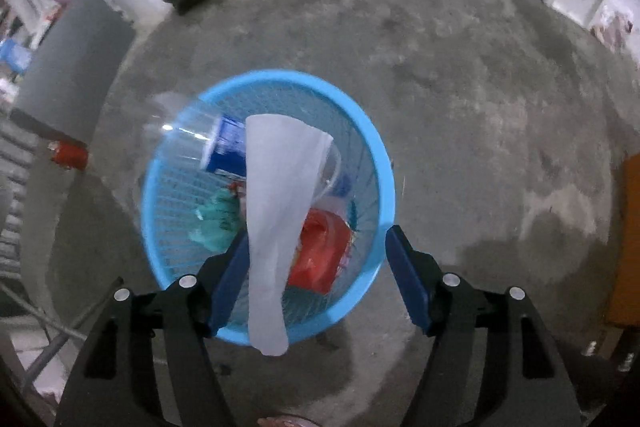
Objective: Collect trash
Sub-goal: 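Move both grippers back to the table toward the glove and box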
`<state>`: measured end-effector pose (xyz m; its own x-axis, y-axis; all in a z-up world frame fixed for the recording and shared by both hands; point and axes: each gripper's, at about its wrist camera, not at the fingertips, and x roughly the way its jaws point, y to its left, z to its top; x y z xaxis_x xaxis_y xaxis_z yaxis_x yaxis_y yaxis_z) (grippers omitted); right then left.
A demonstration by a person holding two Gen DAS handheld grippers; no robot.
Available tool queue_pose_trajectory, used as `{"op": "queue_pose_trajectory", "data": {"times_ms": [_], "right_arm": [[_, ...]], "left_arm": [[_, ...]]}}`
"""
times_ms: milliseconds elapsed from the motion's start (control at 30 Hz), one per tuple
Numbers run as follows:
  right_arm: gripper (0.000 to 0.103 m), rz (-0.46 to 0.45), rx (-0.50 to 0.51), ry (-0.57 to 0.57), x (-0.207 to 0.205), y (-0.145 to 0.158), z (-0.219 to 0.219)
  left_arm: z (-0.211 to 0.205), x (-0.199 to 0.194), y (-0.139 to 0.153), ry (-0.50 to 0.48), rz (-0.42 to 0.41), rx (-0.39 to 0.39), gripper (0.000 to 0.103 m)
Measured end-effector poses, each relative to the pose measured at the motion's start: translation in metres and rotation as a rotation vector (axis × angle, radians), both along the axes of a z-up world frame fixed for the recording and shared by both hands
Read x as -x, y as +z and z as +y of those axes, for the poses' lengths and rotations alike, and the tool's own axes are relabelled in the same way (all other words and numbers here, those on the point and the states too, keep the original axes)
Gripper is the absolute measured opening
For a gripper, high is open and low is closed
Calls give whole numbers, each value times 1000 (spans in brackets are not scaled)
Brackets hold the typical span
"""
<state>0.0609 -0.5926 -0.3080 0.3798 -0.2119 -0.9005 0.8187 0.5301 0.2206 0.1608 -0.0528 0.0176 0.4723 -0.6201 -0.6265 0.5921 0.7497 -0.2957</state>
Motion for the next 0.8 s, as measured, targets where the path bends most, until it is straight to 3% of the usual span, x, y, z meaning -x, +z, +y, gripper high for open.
{"op": "queue_pose_trajectory", "data": {"times_ms": [233,400,500,600,800], "right_arm": [[73,-67,-4,87,-14,16,5],[73,-67,-50,83,-40,6,9],[80,0,-44,89,-59,-14,15],[81,150,-40,114,-73,-48,27],[81,274,-36,154,-69,-80,45]], "left_arm": [[19,6,7,22,3,44,90],[36,12,9,50,-8,46,90],[45,13,7,76,-5,39,90],[51,10,2,95,1,25,90],[60,2,-6,122,23,18,90]]}}
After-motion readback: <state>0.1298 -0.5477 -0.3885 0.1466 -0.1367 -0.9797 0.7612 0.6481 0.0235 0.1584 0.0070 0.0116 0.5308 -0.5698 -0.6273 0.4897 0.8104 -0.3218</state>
